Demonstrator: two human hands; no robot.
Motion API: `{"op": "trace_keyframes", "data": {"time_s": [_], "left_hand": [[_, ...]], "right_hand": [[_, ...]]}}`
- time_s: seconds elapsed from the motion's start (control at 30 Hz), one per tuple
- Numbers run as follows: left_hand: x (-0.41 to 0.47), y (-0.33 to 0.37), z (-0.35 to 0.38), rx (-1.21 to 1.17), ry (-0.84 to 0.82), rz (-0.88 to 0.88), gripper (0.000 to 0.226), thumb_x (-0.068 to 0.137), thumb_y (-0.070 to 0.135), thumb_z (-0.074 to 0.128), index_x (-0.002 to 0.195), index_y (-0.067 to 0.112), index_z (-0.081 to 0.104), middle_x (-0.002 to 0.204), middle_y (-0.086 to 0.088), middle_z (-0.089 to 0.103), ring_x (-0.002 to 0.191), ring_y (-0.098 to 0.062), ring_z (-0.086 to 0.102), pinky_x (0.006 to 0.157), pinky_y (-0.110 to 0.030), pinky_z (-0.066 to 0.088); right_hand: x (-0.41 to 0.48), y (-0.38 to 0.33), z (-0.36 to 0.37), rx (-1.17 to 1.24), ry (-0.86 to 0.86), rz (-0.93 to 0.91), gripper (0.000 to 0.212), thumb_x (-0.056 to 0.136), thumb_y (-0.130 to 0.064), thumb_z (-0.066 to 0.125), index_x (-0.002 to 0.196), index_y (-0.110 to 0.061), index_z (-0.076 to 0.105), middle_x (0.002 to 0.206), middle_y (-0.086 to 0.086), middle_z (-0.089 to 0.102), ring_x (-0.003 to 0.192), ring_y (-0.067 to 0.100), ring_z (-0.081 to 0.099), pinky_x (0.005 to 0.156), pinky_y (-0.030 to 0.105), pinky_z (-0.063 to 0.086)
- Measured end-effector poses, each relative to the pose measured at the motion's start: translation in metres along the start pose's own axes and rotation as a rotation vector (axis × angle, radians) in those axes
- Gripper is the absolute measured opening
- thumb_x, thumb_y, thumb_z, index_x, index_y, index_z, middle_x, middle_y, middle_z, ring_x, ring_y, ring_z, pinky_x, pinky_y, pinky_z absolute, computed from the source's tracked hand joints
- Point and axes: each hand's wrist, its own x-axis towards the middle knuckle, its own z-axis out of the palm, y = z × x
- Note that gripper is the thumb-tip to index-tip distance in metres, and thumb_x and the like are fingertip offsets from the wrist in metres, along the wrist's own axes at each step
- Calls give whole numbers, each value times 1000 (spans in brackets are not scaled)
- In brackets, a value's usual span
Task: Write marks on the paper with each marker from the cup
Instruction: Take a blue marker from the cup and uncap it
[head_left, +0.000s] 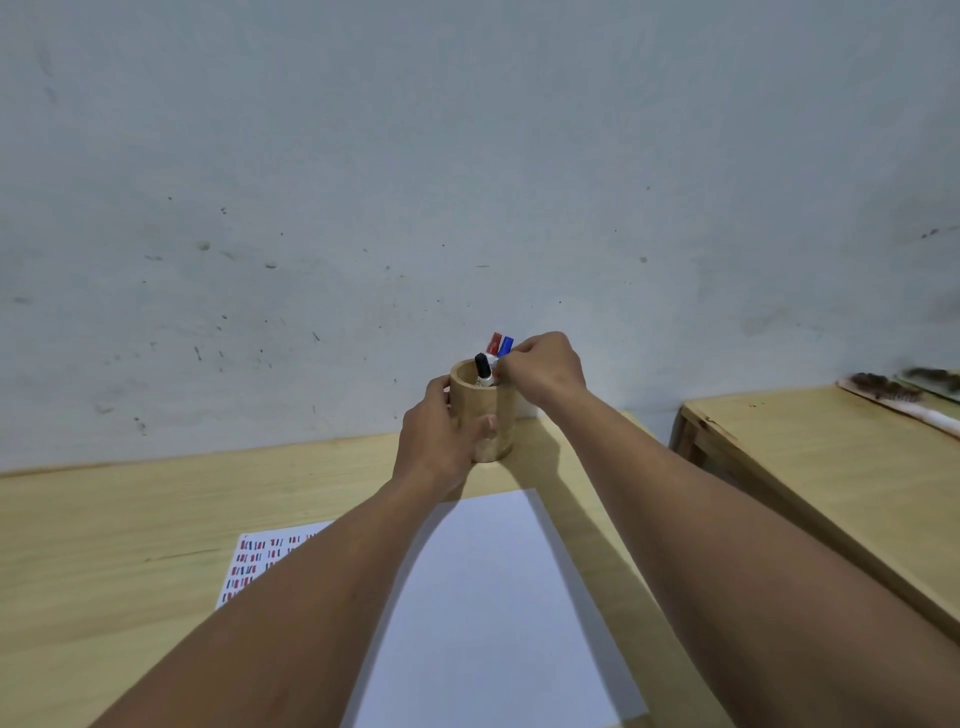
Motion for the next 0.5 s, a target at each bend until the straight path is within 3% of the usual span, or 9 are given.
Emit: {"op": "trace_keyframes", "data": {"time_s": [0.07, 0.27, 0.4, 0.5], "left_hand": [[0, 0, -1, -6, -2, -2, 66, 78, 26, 82, 135, 19, 50, 118, 4, 62, 100, -15, 61, 89, -33, 53], [-1, 0, -1, -1, -6, 6, 67, 78, 26, 83, 136, 19, 51, 121, 2, 63, 103, -16, 62, 91, -35, 54], [-3, 2, -1, 5, -7, -3, 68, 78, 27, 82, 137, 20, 49, 124, 1, 63, 106, -18, 62, 93, -38, 53], [-6, 8, -1, 31, -6, -11, 66, 81, 26, 79, 138, 19, 47, 126, -2, 64, 103, -19, 61, 91, -36, 52]], "right_hand": [[4, 3, 3, -2, -3, -9, 27, 78, -19, 78, 60, -15, 58, 58, -1, 49, 54, 16, 43, 52, 28, 32], [8, 7, 6, 75, 15, -34, 15, 76, -13, 79, 67, -13, 67, 63, 2, 59, 62, 19, 52, 60, 31, 40], [5, 2, -1, 164, 17, -77, 22, 82, -8, 74, 62, -13, 65, 68, 1, 69, 72, 19, 64, 72, 33, 51], [0, -7, -11, 196, 31, -119, 14, 86, -8, 73, 73, -7, 70, 73, -2, 68, 70, 12, 62, 62, 25, 45]]}}
